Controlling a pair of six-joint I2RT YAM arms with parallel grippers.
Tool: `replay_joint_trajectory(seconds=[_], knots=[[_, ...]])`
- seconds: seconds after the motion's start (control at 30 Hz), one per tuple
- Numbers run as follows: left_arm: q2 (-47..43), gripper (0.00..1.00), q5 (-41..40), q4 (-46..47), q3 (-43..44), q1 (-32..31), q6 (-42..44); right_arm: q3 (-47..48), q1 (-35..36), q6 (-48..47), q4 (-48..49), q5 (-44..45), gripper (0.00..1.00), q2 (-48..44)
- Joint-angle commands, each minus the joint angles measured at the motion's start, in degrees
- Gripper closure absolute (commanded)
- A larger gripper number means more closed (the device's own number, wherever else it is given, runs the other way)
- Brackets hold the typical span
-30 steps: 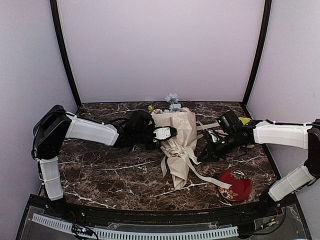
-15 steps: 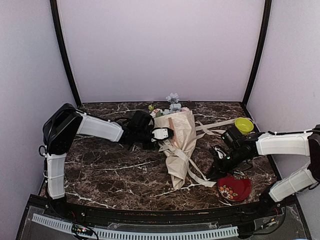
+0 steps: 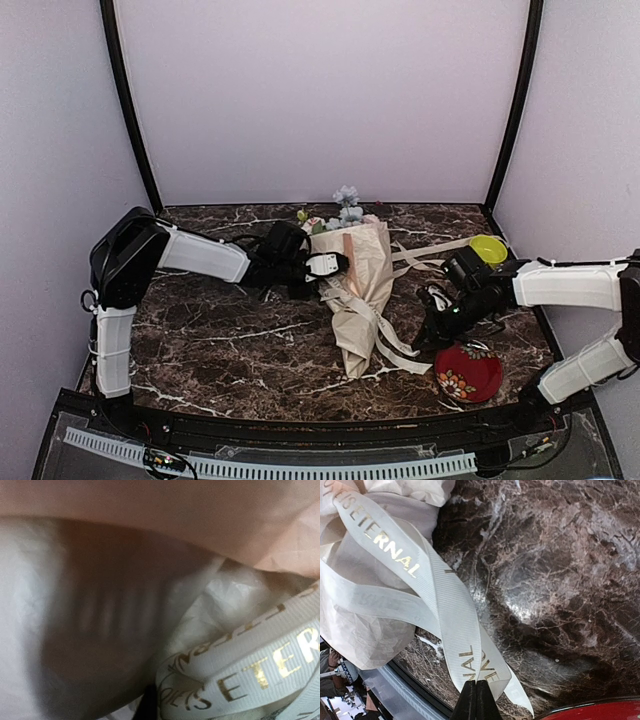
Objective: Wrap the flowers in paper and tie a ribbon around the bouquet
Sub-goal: Tie the half-tied ribbon around the folded bouquet.
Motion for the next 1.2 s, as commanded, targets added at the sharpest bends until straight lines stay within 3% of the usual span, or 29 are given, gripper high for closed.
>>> replay_joint_trajectory(seconds=[0.0,0.03,0.27,0.5,0.57,0.63,0.7,0.73,0.77,0.83,1.0,1.17], knots=[[-4.9,0.79,1.7,5.1,0.0,0.4,-2.7,2.7,0.4,-0.8,0.2,1.1,1.0,0.0],[-5.0,0.68,1.2,5.0,0.2,0.5,-3.2,3.2,0.4,-0.9,0.1,1.4,1.0,0.0],[-9.5,0.26,-4.2,8.7,-6.2,3.0,-4.0,4.7,0.1,-1.3,0.6,1.7,1.0,0.8],[-9.8,0.07,-9.0,8.4,-7.7,6.5,-5.2,5.5,0.1,-1.9,1.0,1.3,1.0,1.5],[-11.5,0.07,-6.2,8.2,-8.9,6.7,-6.7,5.5,0.1,-1.9,1.3,1.1,1.0,1.5],[-16.0,0.18,3.3,8.4,-12.8,6.7,-8.3,5.4,0.1,-1.9,1.5,1.1,1.0,1.7],[-19.9,0.5,16.5,10.0,-17.0,6.7,-10.0,5.4,0.1,-1.8,1.9,0.9,1.0,1.9],[-20.9,0.61,23.0,11.2,-18.8,6.5,-11.1,5.4,0.1,-1.7,2.2,0.8,1.0,1.9],[-21.1,0.64,27.6,12.0,-19.7,6.1,-12.3,5.3,0.1,-1.6,2.5,0.8,1.0,2.0],[-20.0,0.6,29.7,10.5,-19.6,4.2,-12.9,5.4,0.1,-1.6,2.6,0.7,1.0,2.1],[-15.8,0.39,23.1,8.3,-17.9,0.0,-11.2,5.3,0.1,-1.8,2.5,0.8,1.0,2.1],[-12.2,0.41,15.5,9.0,-14.7,-1.0,-11.4,5.2,0.1,-1.4,2.8,0.6,1.0,1.9]])
